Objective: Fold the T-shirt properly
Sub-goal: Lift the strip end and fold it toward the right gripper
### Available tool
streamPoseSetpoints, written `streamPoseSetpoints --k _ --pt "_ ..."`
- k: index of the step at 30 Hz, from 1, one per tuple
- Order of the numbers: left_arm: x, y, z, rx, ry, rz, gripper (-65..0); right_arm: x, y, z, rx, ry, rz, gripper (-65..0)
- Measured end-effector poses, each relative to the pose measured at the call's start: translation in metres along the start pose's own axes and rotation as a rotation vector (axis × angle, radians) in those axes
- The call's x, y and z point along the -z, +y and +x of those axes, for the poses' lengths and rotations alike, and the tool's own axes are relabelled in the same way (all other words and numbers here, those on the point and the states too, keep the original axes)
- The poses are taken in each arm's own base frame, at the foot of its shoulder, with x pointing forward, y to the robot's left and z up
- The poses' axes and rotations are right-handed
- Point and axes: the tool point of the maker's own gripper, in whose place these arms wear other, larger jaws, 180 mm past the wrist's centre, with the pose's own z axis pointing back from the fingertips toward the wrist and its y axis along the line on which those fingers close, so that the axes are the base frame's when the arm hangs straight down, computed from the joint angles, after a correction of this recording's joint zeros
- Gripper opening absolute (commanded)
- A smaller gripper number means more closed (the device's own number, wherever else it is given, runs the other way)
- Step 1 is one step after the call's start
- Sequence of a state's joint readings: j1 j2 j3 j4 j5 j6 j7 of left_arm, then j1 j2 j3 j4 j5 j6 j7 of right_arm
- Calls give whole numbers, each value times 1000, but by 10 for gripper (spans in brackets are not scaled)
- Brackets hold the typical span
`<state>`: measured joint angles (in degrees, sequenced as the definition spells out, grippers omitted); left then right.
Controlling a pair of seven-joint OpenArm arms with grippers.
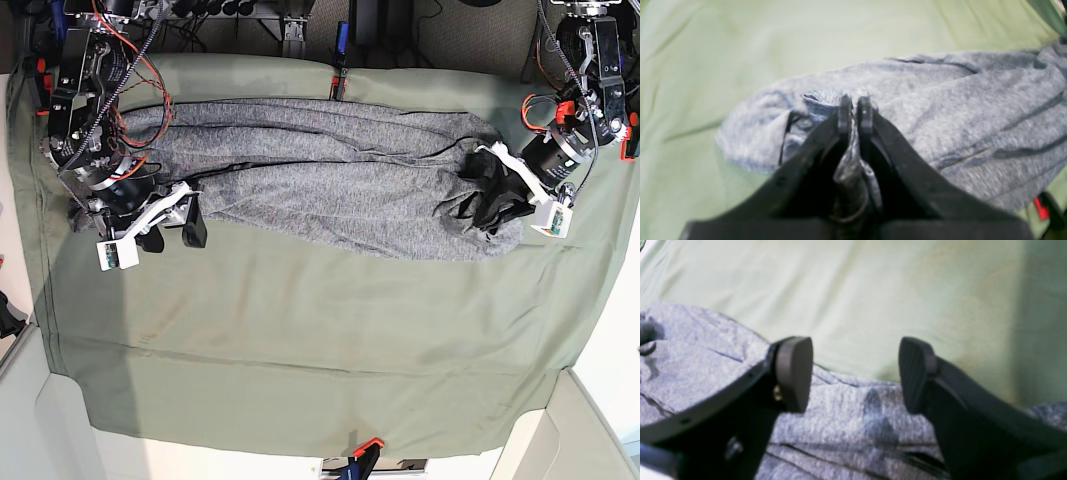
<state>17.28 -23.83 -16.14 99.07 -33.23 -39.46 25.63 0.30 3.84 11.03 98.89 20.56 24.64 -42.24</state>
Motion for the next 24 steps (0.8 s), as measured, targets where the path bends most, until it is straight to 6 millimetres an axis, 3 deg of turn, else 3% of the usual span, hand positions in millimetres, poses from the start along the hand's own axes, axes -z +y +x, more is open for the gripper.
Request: streamPoseSetpoints --k 6,9,12,19,21,24 --pt "22 -60 -14 119 77 -152 -650 0 0 0 1 0 1 -247" --pt "27 -38 -23 137 126 -14 -650 0 0 0 0 0 0 -247" --pt "24 -15 -16 138 119 87 -650 0 0 0 0 0 0 -248" --pt "24 -21 -14 113 101 48 -650 0 0 0 0 0 0 -248" --pt "24 -39 -13 161 105 -38 -650 0 0 0 1 0 0 -247" --pt "28 -90 4 257 63 -185 -650 0 0 0 0 0 0 -247"
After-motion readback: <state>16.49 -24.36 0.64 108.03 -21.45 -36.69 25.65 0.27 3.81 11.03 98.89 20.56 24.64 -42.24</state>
